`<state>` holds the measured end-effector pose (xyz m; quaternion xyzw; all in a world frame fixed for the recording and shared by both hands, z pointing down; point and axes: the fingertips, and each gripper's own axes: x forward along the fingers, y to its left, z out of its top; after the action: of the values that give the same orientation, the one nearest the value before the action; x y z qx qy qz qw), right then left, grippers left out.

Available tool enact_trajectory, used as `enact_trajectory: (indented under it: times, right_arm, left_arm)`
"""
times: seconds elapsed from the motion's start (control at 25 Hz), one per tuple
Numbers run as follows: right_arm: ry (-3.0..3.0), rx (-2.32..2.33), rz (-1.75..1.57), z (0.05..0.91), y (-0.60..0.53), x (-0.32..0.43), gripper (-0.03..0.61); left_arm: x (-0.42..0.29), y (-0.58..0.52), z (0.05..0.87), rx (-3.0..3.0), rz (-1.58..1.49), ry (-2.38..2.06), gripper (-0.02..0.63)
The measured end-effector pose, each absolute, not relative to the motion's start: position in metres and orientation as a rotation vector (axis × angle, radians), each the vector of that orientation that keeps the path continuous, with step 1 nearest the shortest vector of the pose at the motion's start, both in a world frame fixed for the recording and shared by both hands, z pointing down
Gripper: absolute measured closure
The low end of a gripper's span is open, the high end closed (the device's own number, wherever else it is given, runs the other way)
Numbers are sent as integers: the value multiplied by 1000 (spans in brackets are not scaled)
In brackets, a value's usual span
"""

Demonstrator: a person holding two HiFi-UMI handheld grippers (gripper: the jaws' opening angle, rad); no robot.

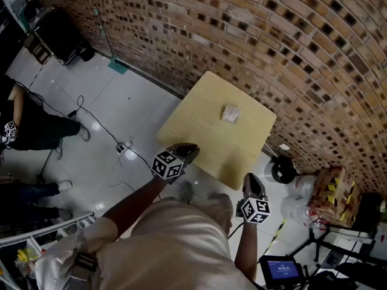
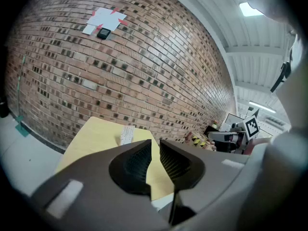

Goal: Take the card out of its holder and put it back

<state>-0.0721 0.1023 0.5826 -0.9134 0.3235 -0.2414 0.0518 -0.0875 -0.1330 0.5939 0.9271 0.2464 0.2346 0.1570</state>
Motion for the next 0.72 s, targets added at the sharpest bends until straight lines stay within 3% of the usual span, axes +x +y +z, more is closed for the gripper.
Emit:
enact_trajectory:
  times: [0.72]
  right_arm:
    - [1330,-2691,-851,596,88,72,549]
  left_arm:
    - [-19,-106,620,2609,782,420,545]
